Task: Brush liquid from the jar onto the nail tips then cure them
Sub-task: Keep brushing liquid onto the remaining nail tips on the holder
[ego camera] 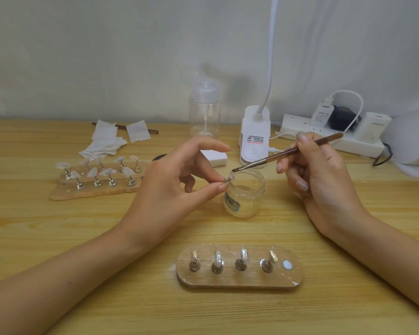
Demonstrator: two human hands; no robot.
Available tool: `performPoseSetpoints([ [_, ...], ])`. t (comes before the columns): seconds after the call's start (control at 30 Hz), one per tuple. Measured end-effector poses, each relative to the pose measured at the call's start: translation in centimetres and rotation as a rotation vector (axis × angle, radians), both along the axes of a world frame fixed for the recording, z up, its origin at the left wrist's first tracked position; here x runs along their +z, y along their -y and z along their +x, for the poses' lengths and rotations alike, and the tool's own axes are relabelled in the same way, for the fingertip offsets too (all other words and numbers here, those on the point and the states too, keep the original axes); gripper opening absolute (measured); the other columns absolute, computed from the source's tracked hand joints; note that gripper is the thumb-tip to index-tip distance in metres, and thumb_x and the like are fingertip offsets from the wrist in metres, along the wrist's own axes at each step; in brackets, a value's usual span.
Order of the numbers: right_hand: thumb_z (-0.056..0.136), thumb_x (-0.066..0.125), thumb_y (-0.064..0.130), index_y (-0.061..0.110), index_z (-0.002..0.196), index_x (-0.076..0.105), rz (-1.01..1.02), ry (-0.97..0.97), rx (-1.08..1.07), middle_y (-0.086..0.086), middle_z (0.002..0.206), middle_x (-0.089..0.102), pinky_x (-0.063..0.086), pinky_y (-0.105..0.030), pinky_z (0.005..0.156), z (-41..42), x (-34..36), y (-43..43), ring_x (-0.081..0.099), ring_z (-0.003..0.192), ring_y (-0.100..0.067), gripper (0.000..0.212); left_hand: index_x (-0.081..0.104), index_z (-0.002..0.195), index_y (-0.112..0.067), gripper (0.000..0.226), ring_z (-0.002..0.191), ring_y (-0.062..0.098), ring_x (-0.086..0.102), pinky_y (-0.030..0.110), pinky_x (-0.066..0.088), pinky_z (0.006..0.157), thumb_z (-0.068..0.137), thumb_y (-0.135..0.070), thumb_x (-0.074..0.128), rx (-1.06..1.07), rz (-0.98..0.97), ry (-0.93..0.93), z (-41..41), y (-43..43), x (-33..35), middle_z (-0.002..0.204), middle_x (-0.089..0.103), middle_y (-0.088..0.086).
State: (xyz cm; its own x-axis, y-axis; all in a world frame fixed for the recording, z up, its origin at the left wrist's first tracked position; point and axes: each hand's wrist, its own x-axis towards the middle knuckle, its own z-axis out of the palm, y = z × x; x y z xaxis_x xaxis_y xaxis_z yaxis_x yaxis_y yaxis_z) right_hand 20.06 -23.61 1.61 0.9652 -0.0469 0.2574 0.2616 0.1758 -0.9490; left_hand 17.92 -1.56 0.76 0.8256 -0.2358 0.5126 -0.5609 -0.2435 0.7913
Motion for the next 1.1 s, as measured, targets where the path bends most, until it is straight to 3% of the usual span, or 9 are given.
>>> performPoseSetpoints([
  [0.7,0.104,0.041,0.022,0.016,0.080,0.049,-0.026,0.054,0.052,-0.004,0.062,0.064,0.026,-0.018,0.041,-0.34,0.16,-0.16,0.032,0.040,-0.009,0.025,0.063,0.119,-0.028,0.043,0.085,0.016,0.071,0.018,0.044,0.060,0.083,-0.010,0.079,-0.004,-0.018,-0.025,0.09,-0.07,-0.13,0.078,0.069,-0.008],
  [1.1,0.104,0.041,0.020,0.016,0.080,0.049,-0.043,0.017,0.008,-0.006,0.061,0.064,0.026,-0.018,0.040,-0.16,0.01,-0.11,0.031,0.039,-0.009,0.026,0.064,0.119,-0.028,0.044,0.083,0.020,0.071,0.036,0.049,0.062,0.081,-0.014,0.080,-0.005,-0.055,-0.075,0.14,-0.03,-0.22,0.077,0.068,-0.006],
])
